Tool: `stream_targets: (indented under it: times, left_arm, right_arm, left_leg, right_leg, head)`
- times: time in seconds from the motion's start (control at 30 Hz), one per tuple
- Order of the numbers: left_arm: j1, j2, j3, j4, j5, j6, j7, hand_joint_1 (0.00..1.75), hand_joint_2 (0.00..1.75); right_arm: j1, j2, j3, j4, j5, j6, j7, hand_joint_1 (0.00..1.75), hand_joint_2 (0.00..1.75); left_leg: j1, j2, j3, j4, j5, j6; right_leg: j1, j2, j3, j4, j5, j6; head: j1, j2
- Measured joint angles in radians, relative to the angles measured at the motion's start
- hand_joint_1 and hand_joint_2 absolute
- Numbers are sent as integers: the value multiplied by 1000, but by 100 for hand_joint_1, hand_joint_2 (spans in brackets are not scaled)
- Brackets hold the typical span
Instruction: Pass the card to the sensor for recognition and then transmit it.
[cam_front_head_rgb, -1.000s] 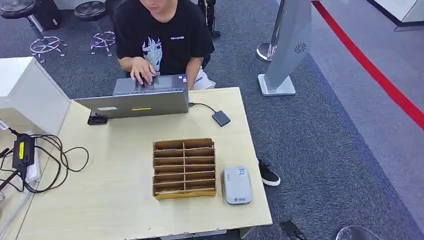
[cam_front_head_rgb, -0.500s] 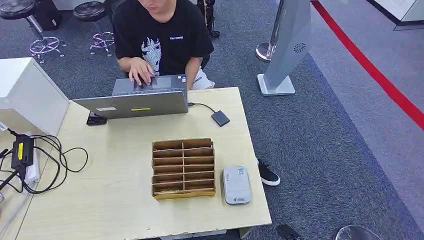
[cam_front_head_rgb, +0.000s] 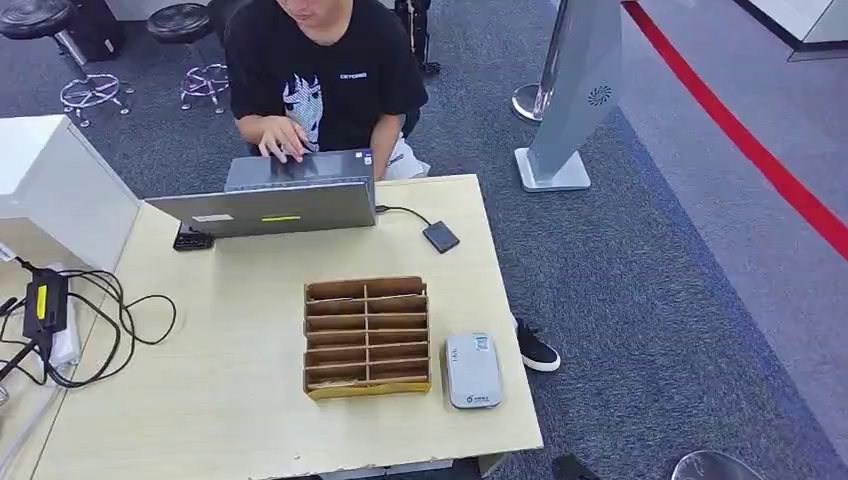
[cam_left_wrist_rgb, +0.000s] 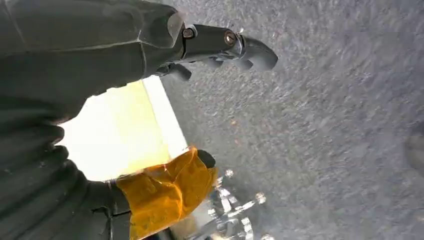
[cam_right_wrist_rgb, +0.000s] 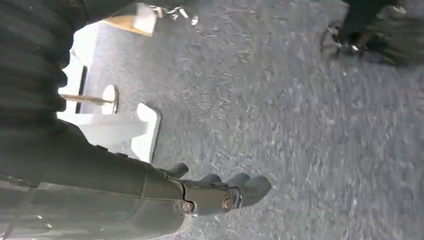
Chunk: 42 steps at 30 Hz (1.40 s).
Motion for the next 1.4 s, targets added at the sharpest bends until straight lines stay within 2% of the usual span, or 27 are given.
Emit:
stream_targets:
  times: [0.07,0.1,0.17,0.2,0.23,0.27,0.4,0.47,0.53,0.67,0.73,0.8,0.87,0.93,1.03,1.1,1.17,1.27,1.4]
  left_arm:
    - [1,-6,0,0,-8,-38,7,0,175]
    - [3,-10,0,0,-11,-28,17,0,175]
    - [5,-18,0,0,-9,28,33,0,175]
    - [4,-19,0,0,-5,76,39,0,175]
    - [4,-17,0,0,0,104,42,0,175]
    - [4,-13,0,0,2,105,40,0,175]
    - [2,-4,0,0,-2,6,-7,0,175]
    - [3,-6,0,0,-11,-39,-11,0,175]
    - [3,-15,-1,0,-30,-56,-5,0,175]
    - [4,-24,-1,0,-27,40,22,0,175]
    - [4,-22,-1,0,-16,115,30,0,175]
    - [2,-13,1,0,-3,132,29,0,175]
    - [2,-4,3,0,1,102,21,0,175]
    - [2,-2,3,0,-5,26,11,0,175]
    - [3,-7,3,0,-18,-56,7,0,175]
    - [4,-16,3,0,-21,-38,13,0,175]
    - [5,-23,3,0,-20,20,19,0,175]
    - [3,-18,3,0,-10,99,27,0,175]
    - [2,-4,3,0,-6,97,27,0,175]
  right_arm:
    - [0,5,4,0,24,-57,19,0,175]
    - [-1,5,3,0,24,-100,27,0,175]
    - [-6,3,0,0,17,-163,31,0,175]
    - [-8,-1,-5,0,11,-170,29,0,175]
    - [-9,-5,-7,0,9,-164,23,0,175]
    - [-9,-7,-8,0,8,-144,15,0,175]
    - [-8,-10,-11,0,13,-6,-18,0,175]
    - [-8,-2,-11,0,30,6,-8,0,175]
    - [-8,3,-7,0,56,-26,22,0,175]
    - [-8,3,-6,0,59,-158,56,0,175]
    - [-8,-2,-10,0,48,-164,56,0,175]
    - [-6,-7,-20,0,35,-121,35,0,175]
    - [-5,-8,-27,0,31,-57,10,0,175]
    - [-4,-6,-28,0,47,1,-8,0,175]
    - [-5,6,-27,0,67,-10,-7,0,175]
    - [-7,9,-27,0,75,-65,5,0,175]
    - [-10,9,-29,0,75,-128,14,0,175]
    - [-13,2,-36,0,65,-114,18,0,175]
    - [-10,0,-42,0,63,-63,8,0,175]
  left_leg:
    - [0,0,-1,0,0,0]
    - [0,0,-1,0,0,0]
    - [0,0,-1,1,0,0]
    - [0,0,-1,1,0,0]
    - [0,0,-1,1,0,0]
    - [0,0,0,1,0,0]
    - [0,0,0,0,0,0]
    - [0,0,0,0,0,0]
    - [0,0,-1,0,0,0]
    - [0,0,-1,1,0,0]
    - [0,0,0,1,0,0]
    - [0,0,0,0,0,0]
    - [0,0,0,0,0,0]
    - [0,0,0,0,0,0]
    - [0,0,-1,0,0,0]
    - [0,0,-1,1,0,0]
    - [0,0,-1,1,0,0]
    - [0,0,0,1,0,0]
    - [0,0,0,0,0,0]
  right_leg:
    - [0,0,0,0,0,0]
    - [0,0,0,-1,0,0]
    - [0,0,0,-2,0,0]
    - [0,0,0,-2,0,0]
    - [0,0,0,-2,0,0]
    - [0,0,0,-1,0,0]
    - [0,0,0,0,0,0]
    - [0,0,0,0,0,0]
    - [0,0,0,0,0,0]
    - [0,0,0,-1,0,0]
    - [0,0,0,-1,0,0]
    - [0,0,0,0,0,0]
    - [0,0,0,0,0,0]
    - [0,0,0,0,0,0]
    - [0,0,0,0,0,0]
    - [0,0,0,-1,0,0]
    - [0,0,0,-1,0,0]
    - [0,0,0,-1,0,0]
    - [0,0,0,0,0,0]
  head:
    - [0,0]
    - [1,0]
    - [1,0]
    - [0,0]
    - [0,0]
    - [0,0]
    - [0,0]
    - [0,0]
    - [0,0]
    - [0,0]
    - [0,0]
    - [0,0]
    - [0,0]
    - [0,0]
    - [0,0]
    - [0,0]
    - [1,0]
    - [0,0]
    - [0,0]
